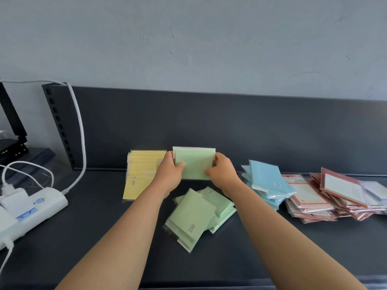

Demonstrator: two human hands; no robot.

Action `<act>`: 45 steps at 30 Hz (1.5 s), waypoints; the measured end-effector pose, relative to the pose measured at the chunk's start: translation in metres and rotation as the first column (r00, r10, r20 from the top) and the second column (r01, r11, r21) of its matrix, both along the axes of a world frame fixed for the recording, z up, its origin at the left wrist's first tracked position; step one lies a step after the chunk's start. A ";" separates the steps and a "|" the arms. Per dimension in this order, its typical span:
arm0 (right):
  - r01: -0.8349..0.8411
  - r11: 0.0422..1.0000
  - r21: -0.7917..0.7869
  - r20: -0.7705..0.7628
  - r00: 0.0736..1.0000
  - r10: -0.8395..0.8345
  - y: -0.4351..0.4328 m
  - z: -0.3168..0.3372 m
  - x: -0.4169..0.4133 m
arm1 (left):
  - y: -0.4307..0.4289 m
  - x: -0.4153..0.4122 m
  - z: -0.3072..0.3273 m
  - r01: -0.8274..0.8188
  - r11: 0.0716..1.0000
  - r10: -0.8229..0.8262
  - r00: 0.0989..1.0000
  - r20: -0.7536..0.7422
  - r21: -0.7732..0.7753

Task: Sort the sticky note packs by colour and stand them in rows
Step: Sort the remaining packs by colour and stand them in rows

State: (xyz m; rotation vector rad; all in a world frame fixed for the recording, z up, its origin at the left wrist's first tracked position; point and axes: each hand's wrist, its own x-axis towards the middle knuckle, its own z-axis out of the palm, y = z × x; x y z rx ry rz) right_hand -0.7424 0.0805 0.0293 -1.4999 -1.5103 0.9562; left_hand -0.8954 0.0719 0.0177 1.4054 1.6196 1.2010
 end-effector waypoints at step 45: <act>0.049 0.999 -0.017 0.231 0.972 -0.043 0.040 -0.034 -0.003 | 0.026 0.004 -0.022 0.010 0.981 -0.064 0.959 -0.274 -0.195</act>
